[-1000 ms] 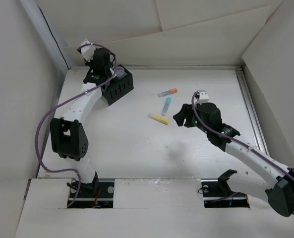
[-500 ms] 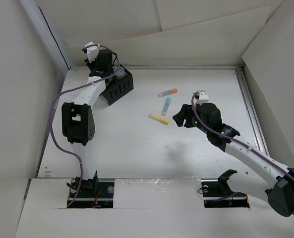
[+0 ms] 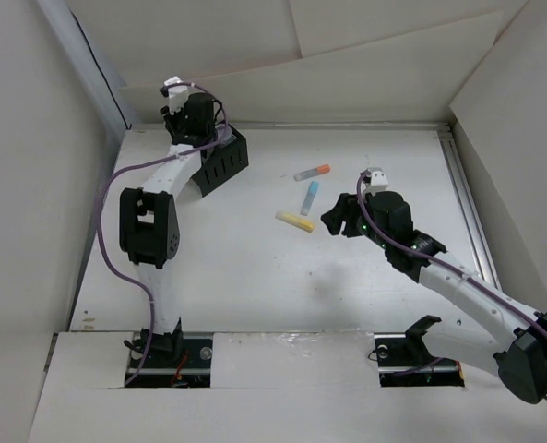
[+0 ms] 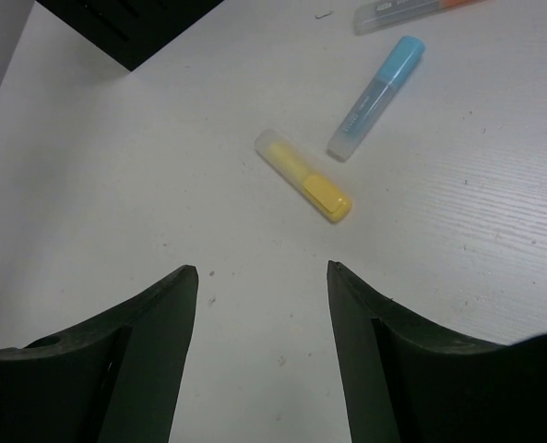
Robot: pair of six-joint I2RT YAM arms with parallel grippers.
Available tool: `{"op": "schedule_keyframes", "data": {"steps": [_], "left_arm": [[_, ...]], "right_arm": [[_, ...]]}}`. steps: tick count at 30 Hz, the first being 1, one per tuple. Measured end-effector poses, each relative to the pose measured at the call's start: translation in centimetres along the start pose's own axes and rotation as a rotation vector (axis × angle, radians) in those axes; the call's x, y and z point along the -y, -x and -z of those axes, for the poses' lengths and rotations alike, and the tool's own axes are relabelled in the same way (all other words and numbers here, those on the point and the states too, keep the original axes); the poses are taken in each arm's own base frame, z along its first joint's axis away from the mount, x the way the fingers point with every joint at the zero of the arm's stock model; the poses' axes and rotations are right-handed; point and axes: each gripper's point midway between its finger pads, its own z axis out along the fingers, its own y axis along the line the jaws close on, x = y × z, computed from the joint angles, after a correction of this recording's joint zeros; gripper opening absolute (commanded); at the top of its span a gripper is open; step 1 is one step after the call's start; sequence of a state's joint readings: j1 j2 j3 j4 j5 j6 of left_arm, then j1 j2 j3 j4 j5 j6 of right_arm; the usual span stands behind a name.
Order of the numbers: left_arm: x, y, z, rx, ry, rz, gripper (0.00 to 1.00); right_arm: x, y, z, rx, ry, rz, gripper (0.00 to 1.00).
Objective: Sort the stationery into containers
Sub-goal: Place the stationery in the storage box.
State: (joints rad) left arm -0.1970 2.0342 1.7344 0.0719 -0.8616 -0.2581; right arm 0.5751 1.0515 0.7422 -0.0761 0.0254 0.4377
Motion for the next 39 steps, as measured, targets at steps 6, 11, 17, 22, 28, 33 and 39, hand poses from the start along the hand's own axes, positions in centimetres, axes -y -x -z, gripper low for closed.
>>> {"op": "schedule_keyframes", "data": {"steps": [6,11,17,22,28,33,39], "left_arm": [[1.0,-0.2,1.0,0.030,-0.008,-0.028,0.15],[1.2,-0.7,1.2,0.045,-0.009,-0.034,0.15],[0.5,-1.8,1.0,0.041,0.015,-0.069,0.15],[0.7,-1.8,1.0,0.048,0.017,-0.068,0.16],[1.1,-2.3,1.5,0.053,0.015,-0.074,0.30],[0.9,-3.9,1.9,0.037,0.020,-0.105,0.38],[0.6,-5.4,2.3,0.018,0.017,-0.119,0.45]], "right_arm": [[0.0,0.1,0.0,0.002,0.001,0.000,0.64],[0.0,0.1,0.0,0.002,0.001,0.000,0.64],[0.0,0.0,0.0,0.002,0.001,0.000,0.64],[0.0,0.0,0.0,0.002,0.001,0.000,0.64],[0.0,0.0,-0.1,0.004,0.002,0.000,0.64],[-0.1,0.2,-0.1,0.011,0.006,0.000,0.64],[-0.2,0.1,-0.1,0.010,0.012,0.000,0.64]]}}
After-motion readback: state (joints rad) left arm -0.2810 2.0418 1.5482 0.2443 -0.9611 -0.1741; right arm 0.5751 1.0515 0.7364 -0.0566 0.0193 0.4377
